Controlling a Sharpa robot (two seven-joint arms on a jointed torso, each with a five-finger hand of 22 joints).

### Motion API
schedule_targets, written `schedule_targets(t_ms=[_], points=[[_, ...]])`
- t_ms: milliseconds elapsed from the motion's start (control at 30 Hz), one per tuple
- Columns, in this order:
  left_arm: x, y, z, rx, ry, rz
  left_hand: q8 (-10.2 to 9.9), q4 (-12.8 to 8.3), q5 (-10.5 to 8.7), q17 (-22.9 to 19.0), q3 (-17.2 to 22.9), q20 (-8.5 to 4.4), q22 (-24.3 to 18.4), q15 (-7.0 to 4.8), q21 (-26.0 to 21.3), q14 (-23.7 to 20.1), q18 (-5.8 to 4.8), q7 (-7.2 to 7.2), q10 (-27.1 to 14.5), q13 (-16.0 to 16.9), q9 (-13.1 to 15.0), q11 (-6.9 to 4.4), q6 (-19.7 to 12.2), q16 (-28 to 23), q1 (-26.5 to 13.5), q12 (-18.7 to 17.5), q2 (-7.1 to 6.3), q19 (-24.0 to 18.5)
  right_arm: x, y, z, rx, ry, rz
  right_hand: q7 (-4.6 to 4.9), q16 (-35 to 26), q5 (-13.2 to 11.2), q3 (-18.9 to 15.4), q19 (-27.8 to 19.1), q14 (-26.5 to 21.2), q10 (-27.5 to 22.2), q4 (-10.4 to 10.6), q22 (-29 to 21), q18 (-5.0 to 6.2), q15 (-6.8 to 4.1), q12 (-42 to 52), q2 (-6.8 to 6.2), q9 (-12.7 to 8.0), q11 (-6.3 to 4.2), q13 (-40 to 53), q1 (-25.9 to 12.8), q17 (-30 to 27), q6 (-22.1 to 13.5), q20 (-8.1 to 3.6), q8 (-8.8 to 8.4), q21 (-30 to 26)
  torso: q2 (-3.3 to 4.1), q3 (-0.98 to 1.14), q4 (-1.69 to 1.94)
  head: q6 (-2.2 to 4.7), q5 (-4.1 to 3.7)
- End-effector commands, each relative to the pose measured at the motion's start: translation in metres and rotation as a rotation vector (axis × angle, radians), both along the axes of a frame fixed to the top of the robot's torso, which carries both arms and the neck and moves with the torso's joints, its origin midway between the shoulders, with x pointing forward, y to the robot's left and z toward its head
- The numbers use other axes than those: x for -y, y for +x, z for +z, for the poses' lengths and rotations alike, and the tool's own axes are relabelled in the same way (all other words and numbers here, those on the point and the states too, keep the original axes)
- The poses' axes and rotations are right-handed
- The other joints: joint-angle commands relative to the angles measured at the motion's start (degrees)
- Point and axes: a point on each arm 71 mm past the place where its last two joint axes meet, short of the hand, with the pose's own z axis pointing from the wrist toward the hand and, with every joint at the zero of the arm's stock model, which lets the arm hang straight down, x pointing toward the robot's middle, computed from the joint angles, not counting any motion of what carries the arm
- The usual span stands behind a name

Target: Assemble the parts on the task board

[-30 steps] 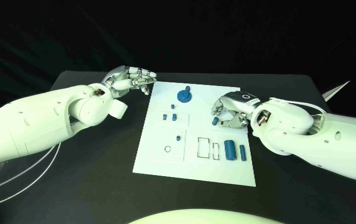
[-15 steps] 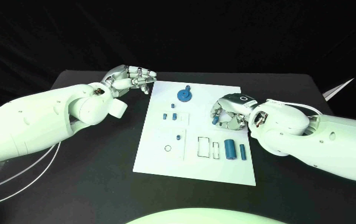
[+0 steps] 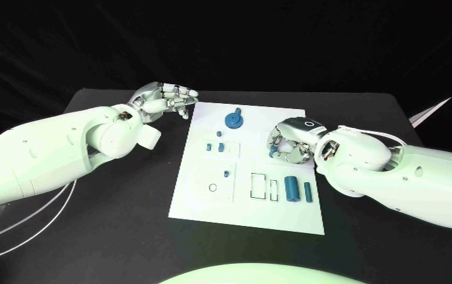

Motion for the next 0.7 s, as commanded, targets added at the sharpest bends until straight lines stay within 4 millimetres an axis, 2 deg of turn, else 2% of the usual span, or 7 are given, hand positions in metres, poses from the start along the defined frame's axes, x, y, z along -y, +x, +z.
schedule_targets(t_ms=[33, 133, 300, 500, 700], points=[[0.001, 0.000, 0.001, 0.002, -0.003, -0.003, -1.1, 0.1, 0.54, -0.6, -1.2, 0.24, -0.6, 0.19, -1.0, -0.7, -0.08, 0.26, -1.1, 0.7, -0.8, 0.28, -0.8, -0.9, -0.3, 0.7, 0.49, -0.2, -0.001, 0.000, 0.001, 0.013, 0.008, 0.003, 0.10, 0.8, -0.2, 4.6, 1.1, 3.0, 5.2, -1.7, 4.3, -1.01, -0.45, 0.3, 2.57, 2.4, -1.26, 0.9, -0.7, 0.9, 0.8, -0.41, 2.50, 1.5, 0.00, -0.03, 0.03, -0.06, -0.03], [0.001, 0.000, 0.001, 0.001, -0.003, -0.003, -1.1, 0.1, 0.54, -0.6, -1.2, 0.24, -0.6, 0.19, -1.0, -0.7, -0.08, 0.26, -1.1, 0.7, -0.8, 0.28, -0.8, -0.9, -0.3, 0.7, 0.49, -0.2, -0.001, 0.000, 0.001, 0.022, 0.011, 0.002, 0.10, 0.9, -0.6, 6.1, 1.1, 3.1, 6.1, -3.8, 4.7, -1.10, -0.58, -0.1, 2.92, 3.3, -1.45, 1.3, -1.5, 1.0, 0.6, -0.60, 3.39, 2.0, -0.01, -0.04, 0.07, -0.08, -0.05], [0.001, 0.000, 0.001, 0.001, -0.003, -0.002, -1.1, 0.1, 0.54, -0.6, -1.2, 0.24, -0.6, 0.19, -1.0, -0.7, -0.08, 0.26, -1.1, 0.7, -0.8, 0.28, -0.8, -0.9, -0.3, 0.7, 0.49, -0.2, -0.002, -0.001, 0.003, 0.033, 0.020, 0.006, 0.08, 1.0, -0.6, 6.8, 1.1, 3.1, 6.8, -5.0, 5.0, -1.16, -0.66, -0.2, 3.00, 4.0, -1.54, 1.6, -2.3, 1.2, 0.4, -0.71, 4.06, 2.4, -0.02, -0.06, 0.03, -0.09, -0.08], [0.000, 0.000, 0.001, 0.002, -0.002, 0.000, -1.1, 0.1, 0.54, -0.6, -1.2, 0.24, -0.6, 0.18, -1.0, -0.7, -0.08, 0.26, -1.1, 0.7, -0.8, 0.27, -0.8, -0.9, -0.2, 0.8, 0.59, -0.2, -0.003, -0.005, 0.006, 0.032, 0.032, 0.009, 0.08, 1.0, -0.6, 7.1, 1.2, 3.1, 7.0, -5.6, 5.1, -1.19, -0.69, -0.4, 3.00, 4.4, -1.57, 1.7, -2.8, 1.2, 0.3, -0.75, 4.39, 2.6, -0.10, -0.05, 0.02, -0.01, -0.05], [0.000, 0.001, 0.001, 0.002, -0.001, 0.003, -1.1, 0.1, 0.54, -0.6, -1.2, 0.24, -0.6, 0.18, -1.0, -0.7, -0.08, 0.26, -1.1, 0.7, -0.8, 0.27, -0.8, -0.9, -0.2, 0.8, 0.59, -0.2, -0.002, -0.008, 0.019, 0.034, 0.055, 0.005, 0.07, 1.0, -0.6, 7.3, 1.2, 3.1, 7.2, -5.9, 5.2, -1.22, -0.70, -0.5, 2.99, 4.6, -1.59, 1.8, -3.2, 1.2, 0.3, -0.77, 4.61, 2.7, -0.07, -0.04, 0.02, 0.17, -0.03]])
